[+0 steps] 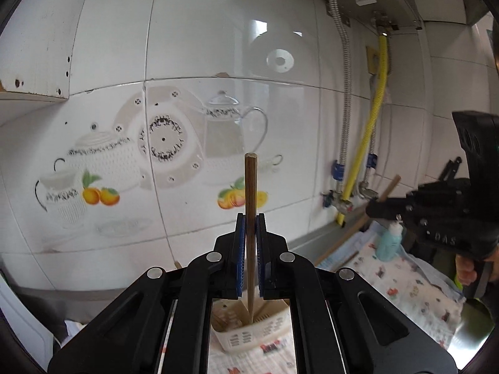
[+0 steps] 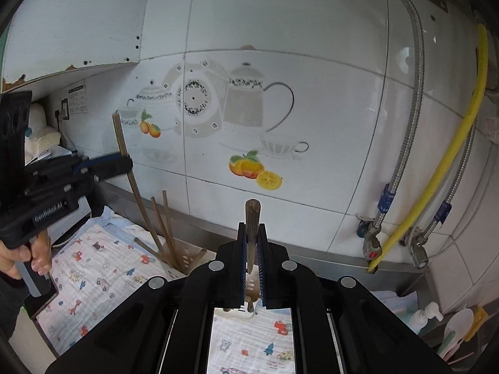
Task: Organize utensils
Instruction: 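Lower the chopstick in the right gripper into the caddy while the left gripper does the same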
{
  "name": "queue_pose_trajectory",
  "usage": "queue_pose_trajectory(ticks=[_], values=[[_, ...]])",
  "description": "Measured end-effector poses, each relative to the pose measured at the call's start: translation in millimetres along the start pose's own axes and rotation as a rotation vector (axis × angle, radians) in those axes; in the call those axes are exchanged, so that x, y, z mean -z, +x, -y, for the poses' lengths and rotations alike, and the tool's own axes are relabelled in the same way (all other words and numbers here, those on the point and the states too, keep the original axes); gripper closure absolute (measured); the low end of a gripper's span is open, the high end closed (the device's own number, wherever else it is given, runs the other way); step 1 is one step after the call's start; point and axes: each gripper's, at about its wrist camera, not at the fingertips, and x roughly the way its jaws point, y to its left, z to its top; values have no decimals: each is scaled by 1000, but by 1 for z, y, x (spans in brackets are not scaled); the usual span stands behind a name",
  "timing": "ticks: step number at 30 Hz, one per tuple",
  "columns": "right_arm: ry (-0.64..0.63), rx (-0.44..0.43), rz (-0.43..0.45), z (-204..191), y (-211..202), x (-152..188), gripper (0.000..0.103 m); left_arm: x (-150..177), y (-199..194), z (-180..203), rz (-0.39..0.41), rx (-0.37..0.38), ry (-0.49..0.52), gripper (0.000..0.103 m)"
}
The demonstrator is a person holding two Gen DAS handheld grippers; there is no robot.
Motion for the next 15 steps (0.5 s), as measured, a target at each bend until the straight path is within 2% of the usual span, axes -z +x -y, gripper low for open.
queue_pose_trajectory(ticks=[5,15], values=[[7,-22,-55,5,25,10,97,3,25,-9,-16,-51,0,98],[4,-47,-147,2,59,31,96,38,64,-28,-145,-30,-67,97]])
